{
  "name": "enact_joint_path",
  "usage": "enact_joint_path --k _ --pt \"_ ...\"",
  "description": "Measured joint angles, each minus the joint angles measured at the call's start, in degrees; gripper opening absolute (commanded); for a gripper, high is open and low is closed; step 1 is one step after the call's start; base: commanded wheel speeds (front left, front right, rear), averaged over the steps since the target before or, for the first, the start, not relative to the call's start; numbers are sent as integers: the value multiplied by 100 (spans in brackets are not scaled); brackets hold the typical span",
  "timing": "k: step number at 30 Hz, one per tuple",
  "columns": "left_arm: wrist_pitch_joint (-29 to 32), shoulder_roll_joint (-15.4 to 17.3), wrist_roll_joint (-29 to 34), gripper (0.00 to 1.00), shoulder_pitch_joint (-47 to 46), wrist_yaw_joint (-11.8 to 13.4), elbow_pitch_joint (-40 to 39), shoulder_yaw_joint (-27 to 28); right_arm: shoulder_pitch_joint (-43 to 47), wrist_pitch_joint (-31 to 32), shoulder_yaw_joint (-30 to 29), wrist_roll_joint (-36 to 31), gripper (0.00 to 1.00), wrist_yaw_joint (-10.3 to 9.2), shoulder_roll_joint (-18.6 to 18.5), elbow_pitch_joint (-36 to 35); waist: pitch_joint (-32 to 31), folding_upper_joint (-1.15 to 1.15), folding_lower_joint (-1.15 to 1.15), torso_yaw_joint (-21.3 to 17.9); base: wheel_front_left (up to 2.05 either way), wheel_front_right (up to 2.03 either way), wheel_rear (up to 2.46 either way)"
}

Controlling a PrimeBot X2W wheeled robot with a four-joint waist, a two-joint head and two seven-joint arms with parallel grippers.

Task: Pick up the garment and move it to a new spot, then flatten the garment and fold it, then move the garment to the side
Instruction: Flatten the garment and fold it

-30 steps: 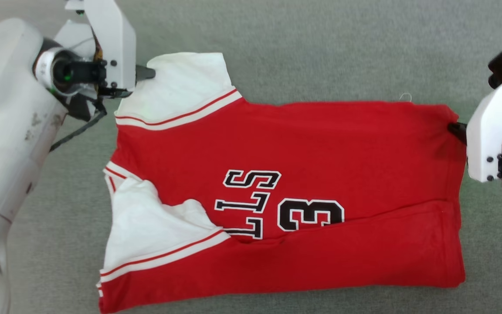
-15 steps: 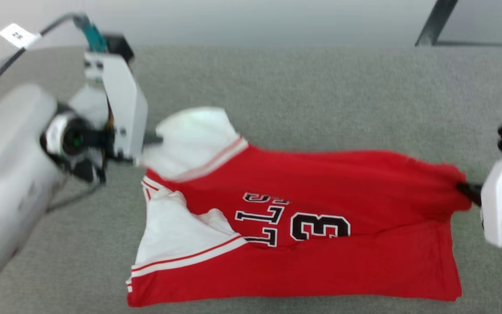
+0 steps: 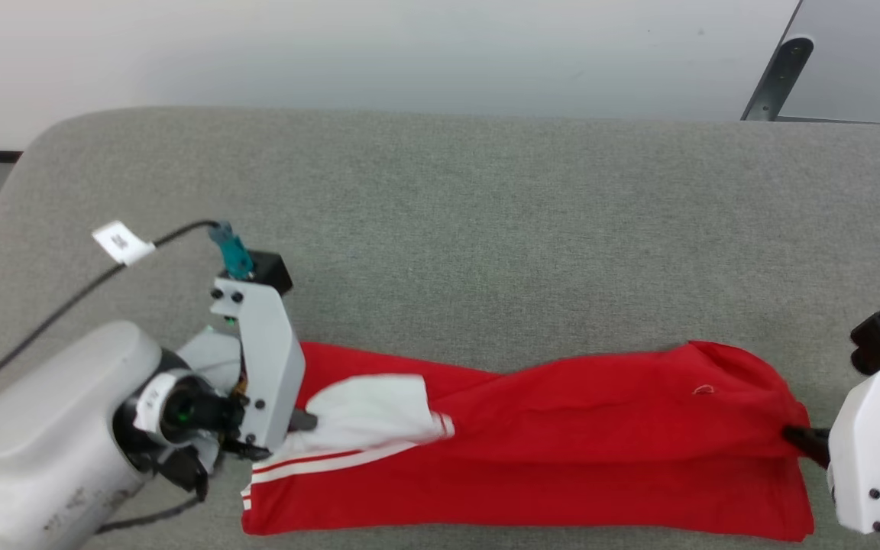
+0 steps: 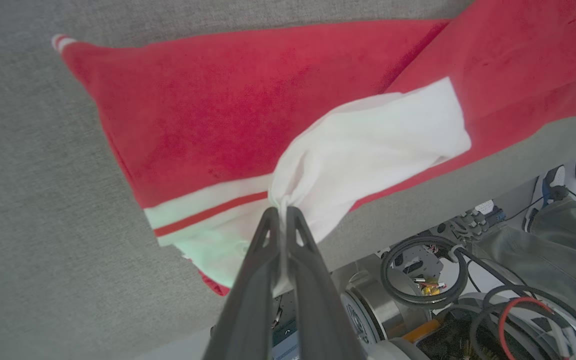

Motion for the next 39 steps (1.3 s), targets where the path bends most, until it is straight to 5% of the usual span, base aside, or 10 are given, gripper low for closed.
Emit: enact_joint_path --k 2,4,7,9,11,12,13,26,39 --pt "-1 -33 -47 0 70 31 -12 -36 54 2 36 -1 0 0 24 -9 5 0 0 -19 0 0 0" --pt "-40 -49 -43 25 121 45 1 -55 60 2 77 -1 0 0 36 -9 13 0 0 -34 0 0 0" --pt "-47 -77 -45 40 138 53 26 -60 71 1 141 1 0 0 29 -4 17 0 0 -58 0 0 0" --pt "-76 -82 -31 51 140 60 38 -63 128 1 225 9 39 0 -52 -32 10 0 0 -65 0 0 0" --pt "-89 -80 -40 91 147 118 57 -45 194 32 336 102 93 0 -164 -89 -8 0 0 -71 0 0 0" --pt "-47 -68 -65 94 154 143 54 -47 211 24 382 141 100 0 -216 -141 -22 0 0 -73 0 0 0" --pt "-30 -43 -73 100 174 147 45 -54 251 -3 389 158 100 0 -268 -164 -38 0 0 -75 0 0 0" --pt "-356 218 -56 100 382 242 -231 78 654 -182 166 346 100 0 -349 -453 -362 0 0 -69 0 0 0" --pt "-2117 297 259 100 1123 167 -396 466 945 -1213 51 241 100 0 -79 -1009 -836 0 0 -82 0 0 0"
